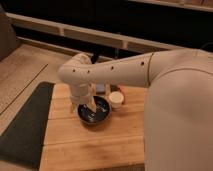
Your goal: Place the white sponge in the ceramic bowl
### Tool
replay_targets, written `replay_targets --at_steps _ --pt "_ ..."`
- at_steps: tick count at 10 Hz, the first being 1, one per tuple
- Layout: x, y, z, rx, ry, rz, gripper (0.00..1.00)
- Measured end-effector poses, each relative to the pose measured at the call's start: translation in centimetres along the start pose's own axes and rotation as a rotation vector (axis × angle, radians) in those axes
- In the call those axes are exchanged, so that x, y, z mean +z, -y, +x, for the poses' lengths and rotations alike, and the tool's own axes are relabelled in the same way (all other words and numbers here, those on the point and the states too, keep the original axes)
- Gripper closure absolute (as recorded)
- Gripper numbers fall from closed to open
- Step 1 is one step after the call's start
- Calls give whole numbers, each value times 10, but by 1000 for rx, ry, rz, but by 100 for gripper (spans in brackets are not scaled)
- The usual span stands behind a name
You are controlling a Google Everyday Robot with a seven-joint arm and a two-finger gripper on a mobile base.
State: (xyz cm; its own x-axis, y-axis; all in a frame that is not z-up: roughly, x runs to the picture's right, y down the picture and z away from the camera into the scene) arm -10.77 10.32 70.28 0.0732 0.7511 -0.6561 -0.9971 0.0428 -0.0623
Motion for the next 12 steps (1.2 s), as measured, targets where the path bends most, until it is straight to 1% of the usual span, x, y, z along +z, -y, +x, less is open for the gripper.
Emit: replay_targets --at_steps 3,4,5,6,7,8,9,10,11,12 --pt "-2 -1 -1 -7 9 5 35" --pt "-8 -1 -8 -24 45 15 35" --pt "-17 -3 -18 -48 95 19 35" --pt "-39 -2 -39 -106 201 22 35" --pt "-67 6 -55 -155 296 37 35" --pt "-91 16 -66 -188 374 50 35" --pt "-125 33 -76 -212 476 56 35" --pt "-152 49 -81 -225 556 63 35" --pt "-161 52 -82 -233 582 63 35" --pt "-161 51 -82 -236 582 62 35"
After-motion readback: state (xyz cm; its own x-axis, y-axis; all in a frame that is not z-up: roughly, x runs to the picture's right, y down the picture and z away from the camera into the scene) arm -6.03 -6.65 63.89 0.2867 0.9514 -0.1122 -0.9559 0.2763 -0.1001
